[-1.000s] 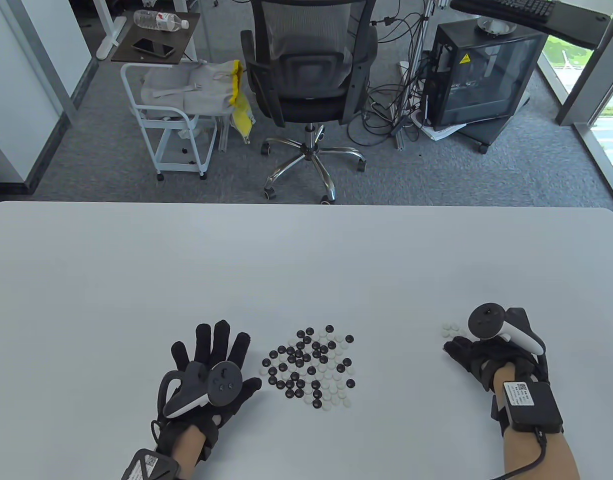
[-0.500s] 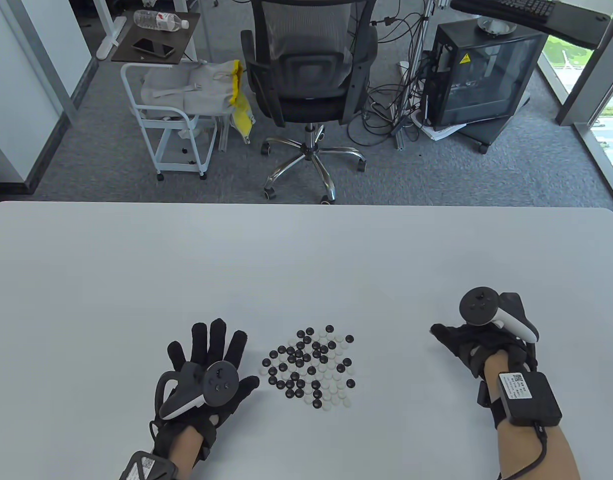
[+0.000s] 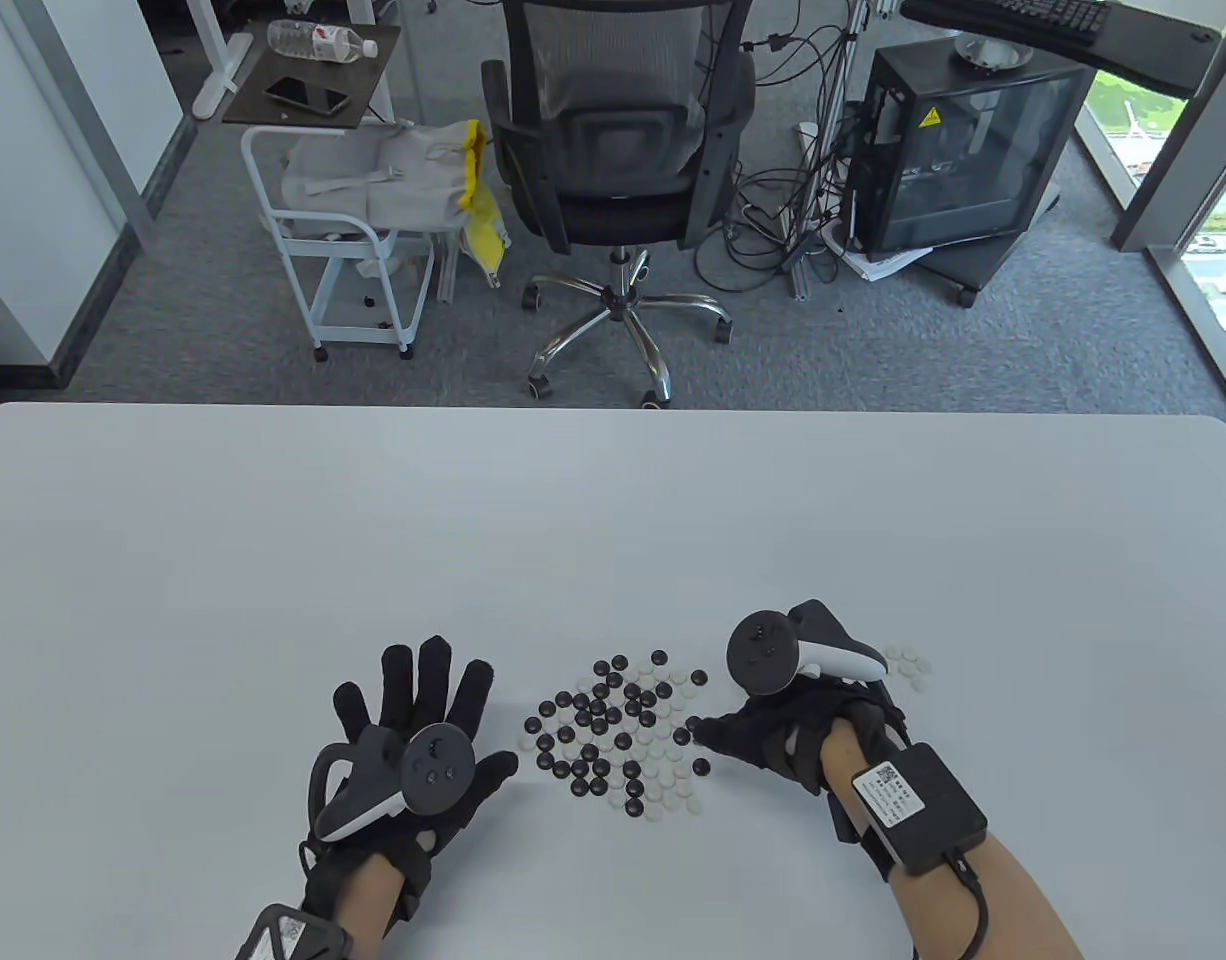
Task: Go stone sorting task
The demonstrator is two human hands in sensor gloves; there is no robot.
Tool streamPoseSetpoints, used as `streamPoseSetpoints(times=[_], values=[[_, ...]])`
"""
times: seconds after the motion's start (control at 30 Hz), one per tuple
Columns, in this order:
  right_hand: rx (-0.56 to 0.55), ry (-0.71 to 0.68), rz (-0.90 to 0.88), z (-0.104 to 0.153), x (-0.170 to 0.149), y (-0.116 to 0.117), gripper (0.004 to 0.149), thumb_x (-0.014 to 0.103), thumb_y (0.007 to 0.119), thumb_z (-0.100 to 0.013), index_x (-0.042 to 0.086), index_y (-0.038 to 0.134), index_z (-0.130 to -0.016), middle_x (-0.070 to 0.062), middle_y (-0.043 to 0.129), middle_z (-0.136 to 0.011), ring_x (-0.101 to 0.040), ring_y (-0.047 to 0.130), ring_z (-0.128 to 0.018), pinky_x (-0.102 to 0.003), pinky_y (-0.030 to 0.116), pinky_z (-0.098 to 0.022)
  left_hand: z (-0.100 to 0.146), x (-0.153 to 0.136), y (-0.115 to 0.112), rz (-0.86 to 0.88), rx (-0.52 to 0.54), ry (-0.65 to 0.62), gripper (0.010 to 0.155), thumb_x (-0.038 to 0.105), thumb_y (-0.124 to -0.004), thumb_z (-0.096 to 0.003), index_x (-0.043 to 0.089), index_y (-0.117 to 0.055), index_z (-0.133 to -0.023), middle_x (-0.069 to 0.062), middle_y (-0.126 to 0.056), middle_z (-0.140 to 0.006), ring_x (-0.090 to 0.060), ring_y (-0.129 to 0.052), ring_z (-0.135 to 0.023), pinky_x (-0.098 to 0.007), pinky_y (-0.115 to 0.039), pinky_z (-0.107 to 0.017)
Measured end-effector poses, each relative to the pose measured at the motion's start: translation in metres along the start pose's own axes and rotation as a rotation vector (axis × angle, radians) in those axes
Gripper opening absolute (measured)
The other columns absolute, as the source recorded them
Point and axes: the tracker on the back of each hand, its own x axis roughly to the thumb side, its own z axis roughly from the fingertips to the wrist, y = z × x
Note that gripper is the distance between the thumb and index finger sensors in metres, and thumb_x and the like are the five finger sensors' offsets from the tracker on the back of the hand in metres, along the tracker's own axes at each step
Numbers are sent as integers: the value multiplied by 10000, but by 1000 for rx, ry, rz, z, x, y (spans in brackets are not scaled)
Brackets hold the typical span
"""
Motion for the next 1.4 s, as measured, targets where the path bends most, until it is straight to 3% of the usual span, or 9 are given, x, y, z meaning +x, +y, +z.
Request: streamPoseSetpoints(times=[0.3, 0.7, 0.87, 1.23, 1.4], values=[[30, 4, -37, -11, -14, 7, 668, 492, 504, -616, 77, 640, -1121, -398, 78, -1130, -675, -41, -917, -917, 106, -542, 0, -1, 0, 3, -6, 8, 857, 627, -501, -582, 196, -82, -1193, -242, 158, -1150, -531, 188, -965, -831, 30, -503], [-84, 384, -117, 53, -115, -10, 668, 494, 510, -614, 72, 720, -1087, -398, 122, -1145, -673, -27, -931, -918, 100, -547, -1, 0, 0, -4, -7, 7, 857, 625, -503, -583, 194, -85, -1195, -243, 155, -1152, -531, 185, -967, -832, 29, -502], [-160, 463, -193, 69, -144, -9, 674, 494, 502, -617, 67, 694, -1101, -407, 99, -1138, -672, -52, -923, -914, 85, -541, -2, 1, -1, -12, -16, 7, 856, 625, -503, -583, 194, -87, -1194, -243, 151, -1153, -533, 183, -967, -832, 27, -503], [-251, 489, -216, 71, -160, -8, 675, 496, 504, -617, 64, 671, -1109, -414, 104, -1133, -680, -36, -918, -914, 92, -535, -3, 3, -1, -16, -25, 12, 858, 627, -504, -582, 195, -87, -1194, -243, 152, -1154, -532, 183, -968, -832, 28, -503], [-293, 452, -197, 69, -145, -21, 681, 491, 505, -620, 49, 681, -1107, -425, 110, -1130, -683, -33, -917, -915, 94, -531, -3, 2, -1, -9, -23, 12, 857, 625, -505, -583, 195, -85, -1195, -242, 154, -1153, -531, 184, -967, -831, 30, -504]])
